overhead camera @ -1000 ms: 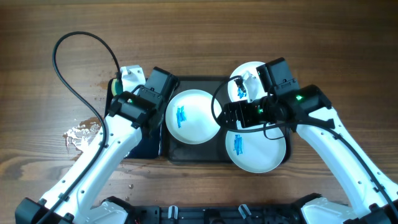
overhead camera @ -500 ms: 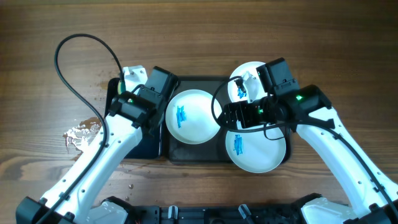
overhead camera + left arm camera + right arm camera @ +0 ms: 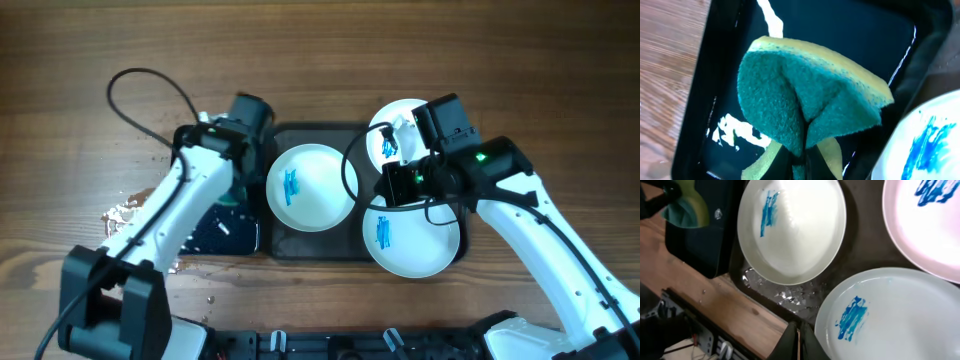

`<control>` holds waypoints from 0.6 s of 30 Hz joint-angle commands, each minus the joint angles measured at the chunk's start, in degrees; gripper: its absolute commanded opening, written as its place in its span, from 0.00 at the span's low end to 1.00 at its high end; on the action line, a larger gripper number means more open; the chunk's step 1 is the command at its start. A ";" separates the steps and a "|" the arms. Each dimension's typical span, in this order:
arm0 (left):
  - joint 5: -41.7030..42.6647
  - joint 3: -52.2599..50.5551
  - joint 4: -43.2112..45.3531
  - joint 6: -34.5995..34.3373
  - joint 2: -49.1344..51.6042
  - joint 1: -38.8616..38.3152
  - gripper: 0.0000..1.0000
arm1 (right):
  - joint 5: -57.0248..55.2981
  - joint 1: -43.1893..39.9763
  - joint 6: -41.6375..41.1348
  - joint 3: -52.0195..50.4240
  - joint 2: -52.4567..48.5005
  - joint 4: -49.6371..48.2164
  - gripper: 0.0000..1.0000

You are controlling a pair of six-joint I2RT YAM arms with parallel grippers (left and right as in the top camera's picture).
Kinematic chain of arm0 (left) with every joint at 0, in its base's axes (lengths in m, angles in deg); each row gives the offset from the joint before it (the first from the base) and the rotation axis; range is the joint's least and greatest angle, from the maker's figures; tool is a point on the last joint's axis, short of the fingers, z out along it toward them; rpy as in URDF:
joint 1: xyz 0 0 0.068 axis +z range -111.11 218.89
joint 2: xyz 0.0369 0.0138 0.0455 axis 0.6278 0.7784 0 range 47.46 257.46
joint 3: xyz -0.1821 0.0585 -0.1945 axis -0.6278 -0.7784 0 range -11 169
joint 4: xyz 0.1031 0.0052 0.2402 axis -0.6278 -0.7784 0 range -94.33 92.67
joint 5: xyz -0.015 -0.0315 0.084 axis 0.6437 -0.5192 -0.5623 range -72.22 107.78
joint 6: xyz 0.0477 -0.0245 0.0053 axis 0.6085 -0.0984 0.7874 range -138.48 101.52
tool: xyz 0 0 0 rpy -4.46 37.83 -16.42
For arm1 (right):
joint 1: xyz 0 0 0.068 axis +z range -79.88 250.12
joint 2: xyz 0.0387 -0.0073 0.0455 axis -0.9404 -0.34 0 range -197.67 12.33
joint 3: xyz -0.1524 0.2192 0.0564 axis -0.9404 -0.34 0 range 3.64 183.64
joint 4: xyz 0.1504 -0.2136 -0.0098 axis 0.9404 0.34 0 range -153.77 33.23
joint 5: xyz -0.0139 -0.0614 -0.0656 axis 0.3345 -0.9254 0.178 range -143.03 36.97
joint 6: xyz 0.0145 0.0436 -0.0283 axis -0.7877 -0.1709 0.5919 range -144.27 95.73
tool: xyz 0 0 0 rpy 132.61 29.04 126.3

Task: Clean dirty plates on tray and stack at the side
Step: 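Lift the sponge with the left gripper and move it over the plate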

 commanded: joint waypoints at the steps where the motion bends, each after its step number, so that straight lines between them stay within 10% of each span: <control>1: 11.98 0.48 1.38 7.06 -0.52 4.50 0.04 | -2.38 0.24 -0.42 -1.68 -0.31 -3.69 0.04; 3: 14.51 0.50 1.57 8.72 -0.52 5.84 0.04 | -2.64 0.24 -0.44 -3.37 -0.70 -7.50 0.09; 6: 14.51 0.52 1.60 10.01 -0.59 6.29 0.04 | -2.64 0.24 -1.75 -6.62 -3.02 -12.61 0.67; 8: 15.41 0.61 1.57 10.32 -0.66 6.29 0.04 | -2.38 0.24 -2.01 -8.07 -5.79 -14.75 0.75; 18: 22.23 0.61 2.89 11.45 -4.66 6.29 0.04 | 5.64 0.24 -3.32 -9.05 -22.80 -28.24 0.46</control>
